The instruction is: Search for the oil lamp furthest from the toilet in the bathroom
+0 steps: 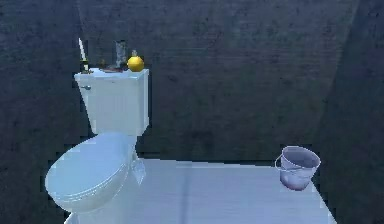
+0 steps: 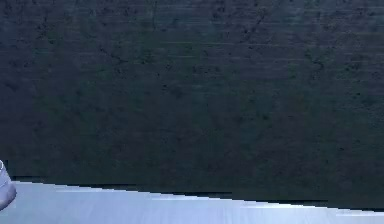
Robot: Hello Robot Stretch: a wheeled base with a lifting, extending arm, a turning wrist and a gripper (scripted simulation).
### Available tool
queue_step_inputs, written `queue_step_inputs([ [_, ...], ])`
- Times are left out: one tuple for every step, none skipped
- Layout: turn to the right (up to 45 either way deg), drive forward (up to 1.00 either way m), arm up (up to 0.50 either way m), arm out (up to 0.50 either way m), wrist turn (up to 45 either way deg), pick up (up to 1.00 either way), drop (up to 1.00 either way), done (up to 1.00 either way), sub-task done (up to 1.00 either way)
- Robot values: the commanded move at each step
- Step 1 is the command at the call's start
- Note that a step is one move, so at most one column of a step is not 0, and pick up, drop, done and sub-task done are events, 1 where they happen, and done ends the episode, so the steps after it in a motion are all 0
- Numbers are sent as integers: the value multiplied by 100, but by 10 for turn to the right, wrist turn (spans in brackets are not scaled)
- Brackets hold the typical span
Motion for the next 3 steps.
queue_step_inputs([
  [0, 30, 0, 0, 0, 0, 0, 0, 0],
  [-120, 0, 0, 0, 0, 0, 0, 0, 0],
  [0, 30, 0, 0, 0, 0, 0, 0, 0],
])
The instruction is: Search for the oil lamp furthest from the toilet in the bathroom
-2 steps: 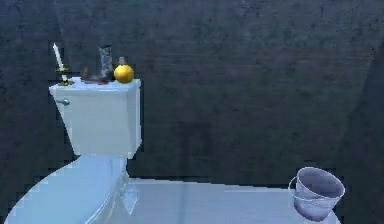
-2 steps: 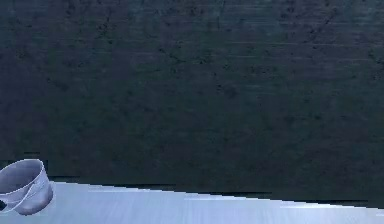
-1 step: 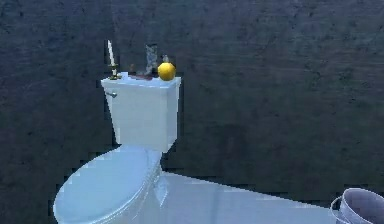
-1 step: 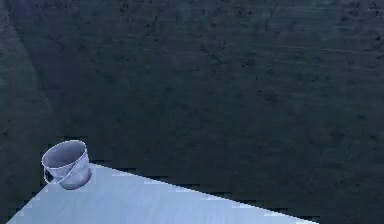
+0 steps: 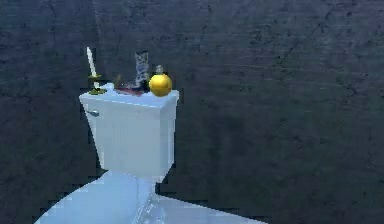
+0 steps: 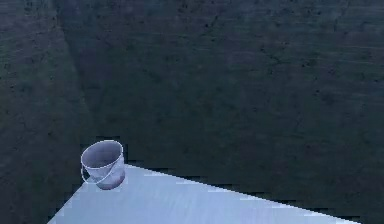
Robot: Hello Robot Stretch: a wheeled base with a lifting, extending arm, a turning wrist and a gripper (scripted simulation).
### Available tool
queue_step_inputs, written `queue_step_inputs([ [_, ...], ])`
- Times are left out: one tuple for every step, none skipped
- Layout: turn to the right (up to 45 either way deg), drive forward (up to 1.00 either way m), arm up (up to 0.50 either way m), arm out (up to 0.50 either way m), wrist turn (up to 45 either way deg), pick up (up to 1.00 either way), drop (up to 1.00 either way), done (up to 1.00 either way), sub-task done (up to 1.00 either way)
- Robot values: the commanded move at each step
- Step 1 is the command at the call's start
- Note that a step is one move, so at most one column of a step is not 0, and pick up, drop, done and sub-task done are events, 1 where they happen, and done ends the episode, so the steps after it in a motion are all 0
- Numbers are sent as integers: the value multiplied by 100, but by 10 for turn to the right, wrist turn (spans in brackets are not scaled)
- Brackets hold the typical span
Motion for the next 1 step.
queue_step_inputs([
  [-450, 0, 0, 0, 0, 0, 0, 0, 0],
])
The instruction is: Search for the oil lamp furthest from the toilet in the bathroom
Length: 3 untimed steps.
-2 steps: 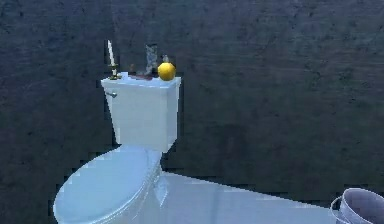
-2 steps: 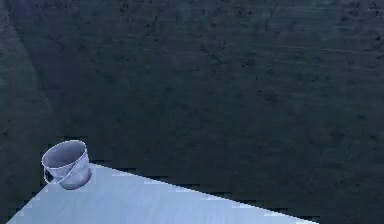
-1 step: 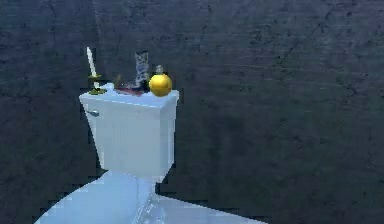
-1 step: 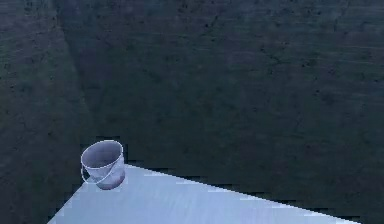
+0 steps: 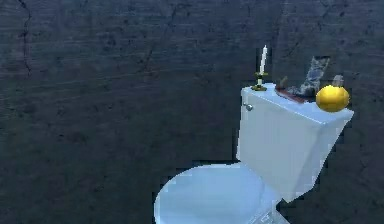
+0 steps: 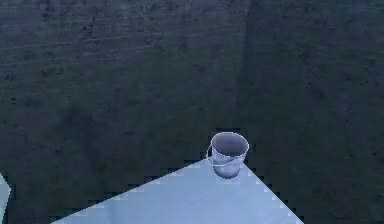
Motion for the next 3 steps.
queue_step_inputs([
  [-450, 0, 0, 0, 0, 0, 0, 0, 0],
  [-450, 0, 0, 0, 0, 0, 0, 0, 0],
  [-360, 0, 0, 0, 0, 0, 0, 0, 0],
])
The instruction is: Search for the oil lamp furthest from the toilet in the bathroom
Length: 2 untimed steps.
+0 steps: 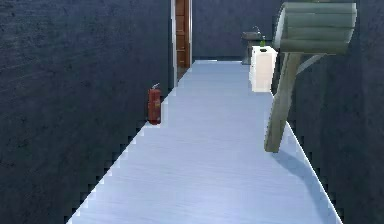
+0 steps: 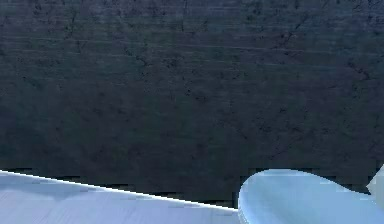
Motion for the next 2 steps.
queue_step_inputs([
  [0, 100, 0, 0, 0, 0, 0, 0, 0],
  [0, 65, 0, 0, 0, 0, 0, 0, 0],
])
